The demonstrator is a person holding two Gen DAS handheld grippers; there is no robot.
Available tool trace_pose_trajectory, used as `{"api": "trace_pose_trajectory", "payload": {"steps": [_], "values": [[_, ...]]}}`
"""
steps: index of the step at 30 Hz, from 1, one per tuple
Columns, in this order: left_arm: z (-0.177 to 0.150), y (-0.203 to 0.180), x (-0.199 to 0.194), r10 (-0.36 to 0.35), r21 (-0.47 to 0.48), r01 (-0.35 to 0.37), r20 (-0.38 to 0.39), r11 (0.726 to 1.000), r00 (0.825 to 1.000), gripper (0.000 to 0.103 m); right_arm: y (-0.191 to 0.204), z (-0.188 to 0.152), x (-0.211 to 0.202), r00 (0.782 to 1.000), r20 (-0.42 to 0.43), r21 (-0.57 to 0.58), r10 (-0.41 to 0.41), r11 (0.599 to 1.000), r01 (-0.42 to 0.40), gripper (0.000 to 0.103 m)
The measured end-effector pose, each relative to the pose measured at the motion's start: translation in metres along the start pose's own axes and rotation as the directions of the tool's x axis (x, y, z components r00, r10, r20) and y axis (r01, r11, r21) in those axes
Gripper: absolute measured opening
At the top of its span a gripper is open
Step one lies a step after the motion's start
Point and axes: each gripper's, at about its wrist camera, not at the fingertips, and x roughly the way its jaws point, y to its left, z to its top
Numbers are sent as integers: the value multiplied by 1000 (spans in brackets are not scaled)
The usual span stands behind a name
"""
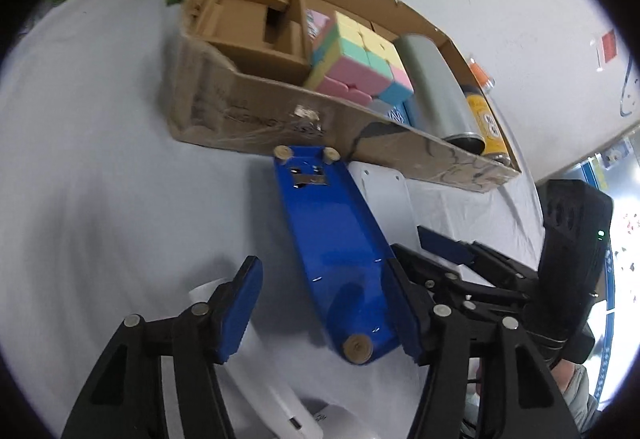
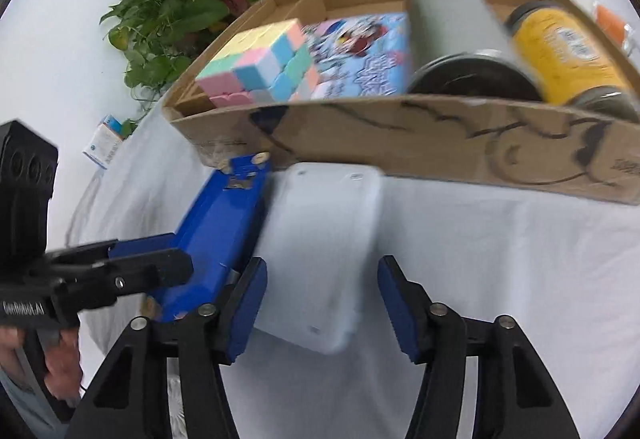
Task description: Organize rigid objects
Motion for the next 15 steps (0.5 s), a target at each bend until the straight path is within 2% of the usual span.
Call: {"api": "trace_pose_trajectory", "payload": {"steps": [2,6,8,10,13,15], "values": [[-3,3,-11,17,-12,-17,30,1000,999,60,5,-5,7,1000,1,1,17,1000,-17,57],[-16,-3,-43,38,2,-38,115,999,993,60,24,-13,10,998,44,-71,-54,996,57,49],[-22,-11,-55,57,14,-60,142,998,988,60,29,-17,-2,995,82,-108,-65,991,73,36],[-28,-19,-66,42,32,-48,171,998,984,60,26,-24,-22,992,99,-136,-75,987,88,26],[-35,-40,-72,13,66,-27,197,997,980,60,10,-40,-47,984,117,-176,-135,972,155,25],[-38,-56,-67,-29,80,14,192,997,981,60,-7,-53,-69,973,127,-204,-194,955,217,25]]}}
